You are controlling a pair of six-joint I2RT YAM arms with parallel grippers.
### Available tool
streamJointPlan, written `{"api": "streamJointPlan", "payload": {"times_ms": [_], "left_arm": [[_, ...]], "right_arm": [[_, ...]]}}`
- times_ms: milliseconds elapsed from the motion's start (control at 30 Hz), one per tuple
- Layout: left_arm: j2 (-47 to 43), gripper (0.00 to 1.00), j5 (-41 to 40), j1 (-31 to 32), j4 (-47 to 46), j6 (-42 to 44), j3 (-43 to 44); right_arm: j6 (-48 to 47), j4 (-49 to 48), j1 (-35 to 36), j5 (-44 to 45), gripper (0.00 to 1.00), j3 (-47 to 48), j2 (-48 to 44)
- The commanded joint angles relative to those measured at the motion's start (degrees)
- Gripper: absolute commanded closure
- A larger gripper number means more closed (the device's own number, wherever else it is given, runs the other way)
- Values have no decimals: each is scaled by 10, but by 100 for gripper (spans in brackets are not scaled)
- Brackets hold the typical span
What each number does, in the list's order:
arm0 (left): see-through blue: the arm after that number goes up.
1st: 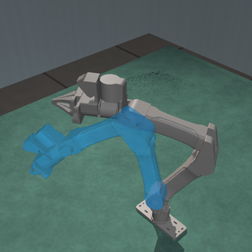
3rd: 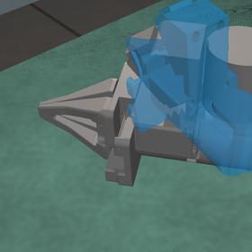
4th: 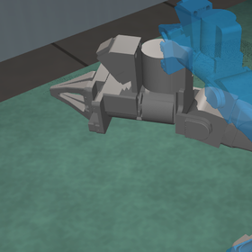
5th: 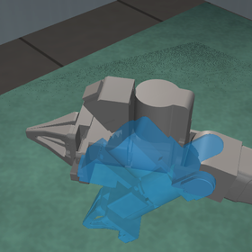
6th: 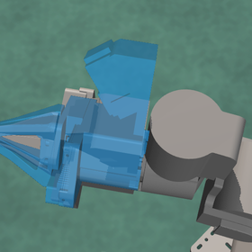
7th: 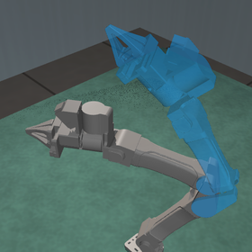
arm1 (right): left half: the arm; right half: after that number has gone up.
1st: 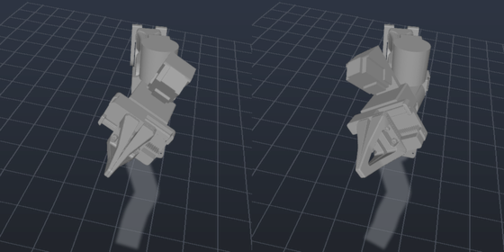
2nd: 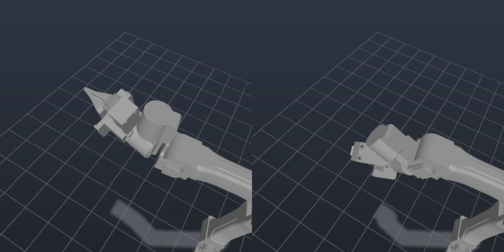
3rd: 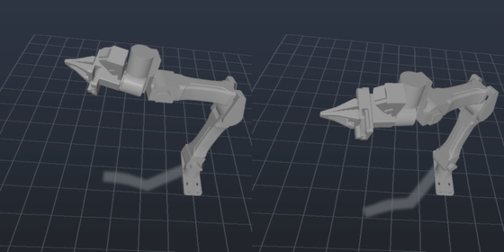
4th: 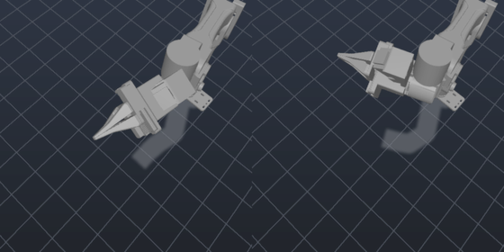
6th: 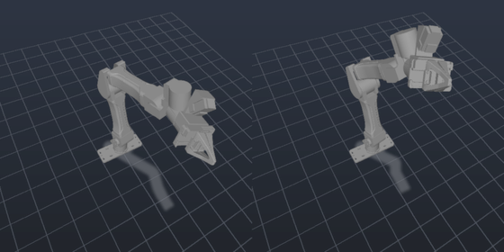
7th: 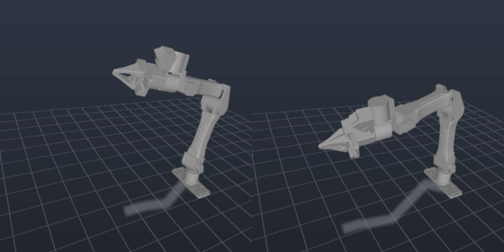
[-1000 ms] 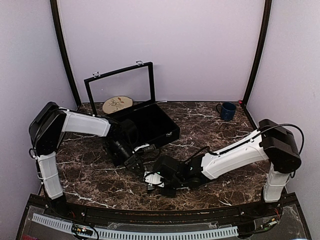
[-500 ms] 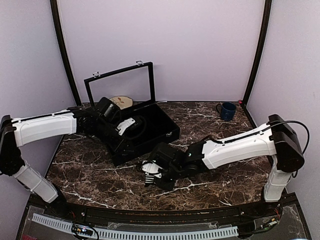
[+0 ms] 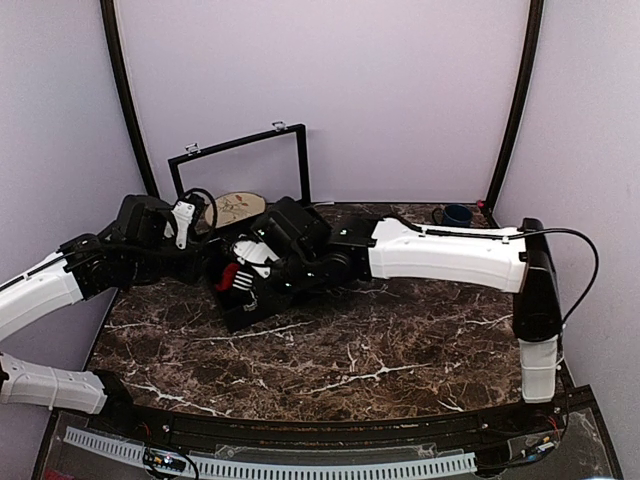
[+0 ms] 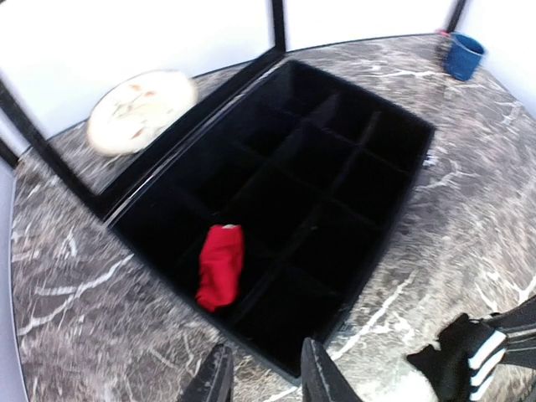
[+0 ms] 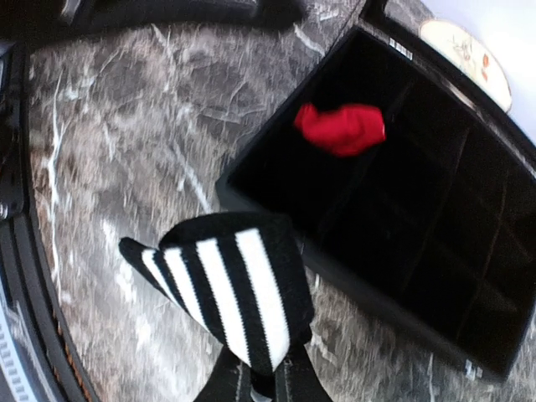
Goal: Roll the socks
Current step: Move the storage box to the center of the board.
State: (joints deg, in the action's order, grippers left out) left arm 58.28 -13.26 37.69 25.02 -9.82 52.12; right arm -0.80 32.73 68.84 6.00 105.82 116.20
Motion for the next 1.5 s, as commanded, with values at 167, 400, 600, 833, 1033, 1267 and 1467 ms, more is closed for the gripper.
{"api": "streamJointPlan", "payload": {"times_ms": [167,400,600,833,1033,1267,1467], "left_arm": [[-4,69,-67,-6,0,-102,-54],[3,69,-59,-6,-11,-117,-90],[30,69,-48,-6,-41,-102,-100],[89,69,-53,-6,-53,-82,-78],[95,69,-63,-9,-59,-85,-83],[100,69,-60,-13,-63,-99,-109],[95,70,-61,-15,-58,-112,-130]], "right_arm": [[1,28,-36,7,100,212,158],[2,18,-71,12,100,271,223],[-9,24,-96,-1,100,269,252],[-30,80,-108,-34,100,262,274],[-41,127,-114,-50,100,209,259],[-50,190,-116,-51,100,174,242],[-38,230,-116,-62,100,171,241]]}}
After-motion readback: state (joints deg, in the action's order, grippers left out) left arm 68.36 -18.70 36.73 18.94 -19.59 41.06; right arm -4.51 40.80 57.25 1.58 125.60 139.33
